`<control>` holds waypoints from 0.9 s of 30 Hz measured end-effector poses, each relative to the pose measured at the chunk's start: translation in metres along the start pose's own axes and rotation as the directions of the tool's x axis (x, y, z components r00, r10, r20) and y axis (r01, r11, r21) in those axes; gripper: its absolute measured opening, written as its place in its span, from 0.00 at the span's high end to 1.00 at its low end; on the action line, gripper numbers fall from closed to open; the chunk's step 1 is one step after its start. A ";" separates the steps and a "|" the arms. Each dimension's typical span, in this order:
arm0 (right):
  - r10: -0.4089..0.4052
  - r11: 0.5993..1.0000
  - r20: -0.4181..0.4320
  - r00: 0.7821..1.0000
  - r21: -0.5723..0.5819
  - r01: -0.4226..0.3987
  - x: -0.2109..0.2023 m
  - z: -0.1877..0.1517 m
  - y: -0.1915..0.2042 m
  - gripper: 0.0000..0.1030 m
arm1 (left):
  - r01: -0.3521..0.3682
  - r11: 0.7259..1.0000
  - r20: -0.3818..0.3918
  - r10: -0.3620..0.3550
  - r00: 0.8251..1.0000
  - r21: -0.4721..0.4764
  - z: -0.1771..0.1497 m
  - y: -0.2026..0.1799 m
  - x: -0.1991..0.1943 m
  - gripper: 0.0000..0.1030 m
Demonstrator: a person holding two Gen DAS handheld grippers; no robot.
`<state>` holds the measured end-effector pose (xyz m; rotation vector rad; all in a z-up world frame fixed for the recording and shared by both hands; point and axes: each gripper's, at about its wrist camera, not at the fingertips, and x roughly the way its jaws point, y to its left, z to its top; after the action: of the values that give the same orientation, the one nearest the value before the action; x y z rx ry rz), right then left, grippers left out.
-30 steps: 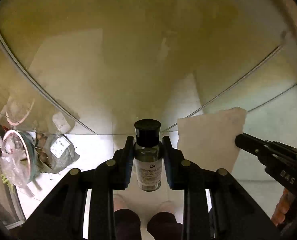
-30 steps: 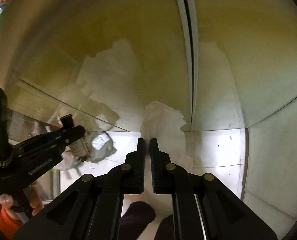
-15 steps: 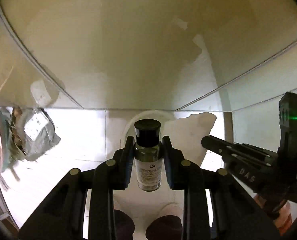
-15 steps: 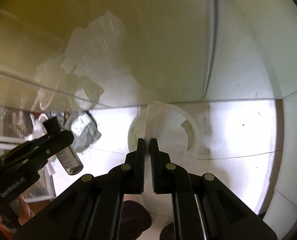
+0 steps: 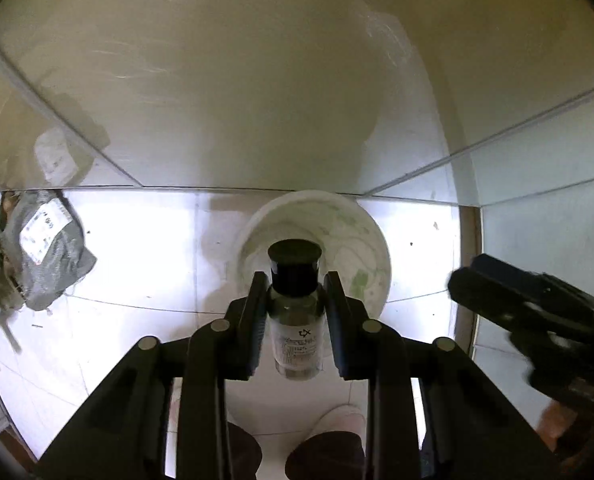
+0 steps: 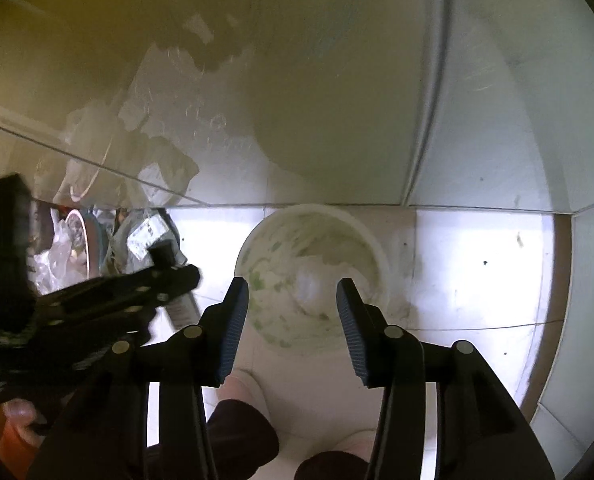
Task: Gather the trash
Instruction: 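Open both tools to drop the bottle and tissue into the bucket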
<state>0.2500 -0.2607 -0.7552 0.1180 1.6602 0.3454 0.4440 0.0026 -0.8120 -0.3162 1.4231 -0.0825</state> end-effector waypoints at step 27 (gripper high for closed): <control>-0.032 0.999 0.177 0.984 -0.020 0.036 -0.256 0.014 0.119 0.59 | -0.068 0.991 0.198 0.044 0.979 0.114 0.004 -0.060 -0.321 0.53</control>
<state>0.2807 -0.2165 -0.4776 0.1002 1.4805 0.3190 0.4073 0.0245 -0.4884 -0.1789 1.2261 -0.0887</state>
